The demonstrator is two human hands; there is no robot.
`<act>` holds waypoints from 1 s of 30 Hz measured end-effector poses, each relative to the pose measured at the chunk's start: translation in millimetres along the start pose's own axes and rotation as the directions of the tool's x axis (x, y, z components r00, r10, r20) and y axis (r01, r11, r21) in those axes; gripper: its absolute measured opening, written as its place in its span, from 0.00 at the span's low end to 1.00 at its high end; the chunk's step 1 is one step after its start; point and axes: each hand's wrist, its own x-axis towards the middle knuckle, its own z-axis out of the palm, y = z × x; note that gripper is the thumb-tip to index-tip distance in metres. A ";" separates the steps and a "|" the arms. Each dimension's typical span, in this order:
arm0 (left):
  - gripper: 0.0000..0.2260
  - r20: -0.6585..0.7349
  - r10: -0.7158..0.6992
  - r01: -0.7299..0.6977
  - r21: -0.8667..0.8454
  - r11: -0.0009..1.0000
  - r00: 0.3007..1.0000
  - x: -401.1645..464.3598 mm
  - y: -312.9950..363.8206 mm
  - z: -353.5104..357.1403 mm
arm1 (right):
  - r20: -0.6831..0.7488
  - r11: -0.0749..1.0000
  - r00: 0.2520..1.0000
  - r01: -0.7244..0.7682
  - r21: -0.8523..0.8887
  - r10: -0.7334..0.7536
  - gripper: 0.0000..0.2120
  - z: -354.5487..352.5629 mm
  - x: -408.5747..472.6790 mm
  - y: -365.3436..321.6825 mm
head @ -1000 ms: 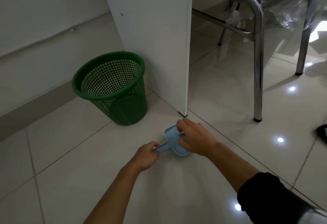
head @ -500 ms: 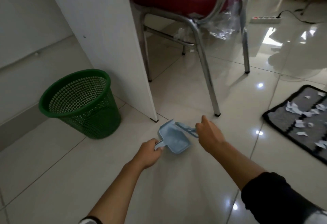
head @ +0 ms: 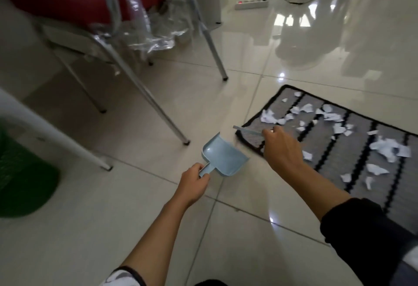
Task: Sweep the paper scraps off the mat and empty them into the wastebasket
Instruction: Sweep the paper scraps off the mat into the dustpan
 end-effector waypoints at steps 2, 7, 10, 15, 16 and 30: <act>0.07 0.011 0.016 -0.016 -0.012 1.000 1.000 16.4 23.7 17.0 | -0.007 0.996 0.997 -0.081 0.033 0.082 0.09 -0.4 16.8 29.2; 0.06 0.008 0.041 -0.041 -0.008 0.999 0.999 66.1 51.6 46.3 | 0.019 0.989 0.990 -0.142 0.049 0.142 0.10 10.4 65.2 73.3; 0.06 -0.006 0.060 -0.060 0.005 0.998 0.998 95.4 51.3 57.3 | 0.047 0.993 0.992 -0.117 -0.001 0.117 0.13 20.2 96.2 84.3; 0.05 0.066 0.126 -0.128 0.015 0.992 0.990 129.8 46.4 66.4 | 0.091 0.993 0.991 -0.086 -0.084 0.094 0.11 46.6 136.0 78.2; 0.04 0.083 0.126 -0.129 0.022 0.991 0.988 134.8 44.7 66.1 | 0.095 0.991 0.990 -0.096 -0.089 0.105 0.10 51.8 141.9 77.0; 0.05 0.029 0.156 -0.158 0.126 0.979 0.987 168.0 54.9 47.3 | 0.098 0.993 0.988 -0.114 -0.035 0.117 0.14 53.2 151.7 101.6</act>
